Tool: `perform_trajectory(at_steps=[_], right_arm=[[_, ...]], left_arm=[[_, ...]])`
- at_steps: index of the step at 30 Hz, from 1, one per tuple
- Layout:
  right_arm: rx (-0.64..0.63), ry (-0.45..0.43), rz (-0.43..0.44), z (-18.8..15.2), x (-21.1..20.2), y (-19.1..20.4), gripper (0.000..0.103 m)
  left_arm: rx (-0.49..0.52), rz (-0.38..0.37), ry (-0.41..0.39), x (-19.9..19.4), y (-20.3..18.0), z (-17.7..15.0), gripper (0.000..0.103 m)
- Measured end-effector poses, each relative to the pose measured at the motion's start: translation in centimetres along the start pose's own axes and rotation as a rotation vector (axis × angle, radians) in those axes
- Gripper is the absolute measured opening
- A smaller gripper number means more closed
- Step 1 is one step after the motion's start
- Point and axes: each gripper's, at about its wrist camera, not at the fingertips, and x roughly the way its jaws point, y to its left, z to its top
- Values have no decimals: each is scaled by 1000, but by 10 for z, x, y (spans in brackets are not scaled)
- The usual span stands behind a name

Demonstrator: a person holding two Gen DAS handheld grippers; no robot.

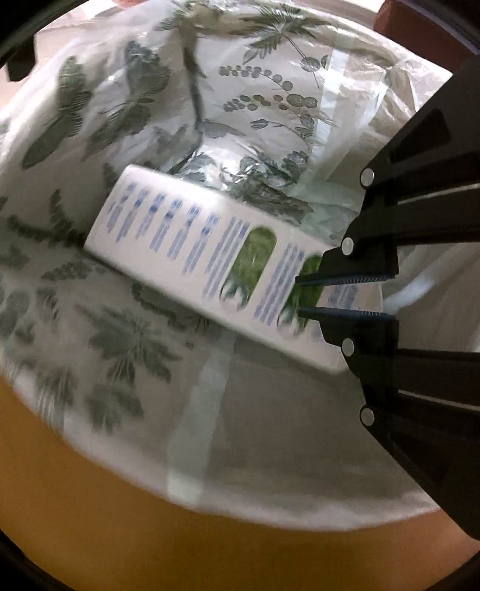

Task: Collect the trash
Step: 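Lower the clear plastic container into the wastebasket with the right tool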

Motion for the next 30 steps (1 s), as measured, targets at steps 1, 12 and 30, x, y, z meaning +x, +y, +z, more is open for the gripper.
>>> perform_trajectory(at_steps=[1, 12, 30], right_arm=[[-2, -3, 2, 0, -1, 0, 59], [-21, -73, 19, -6, -21, 6, 59], [-241, -280, 30, -39, -90, 55, 59]], left_arm=[[-16, -7, -8, -5, 5, -2, 9], [-143, -19, -135, -70, 17, -34, 25], [-344, 32, -248, -144, 10, -77, 82]])
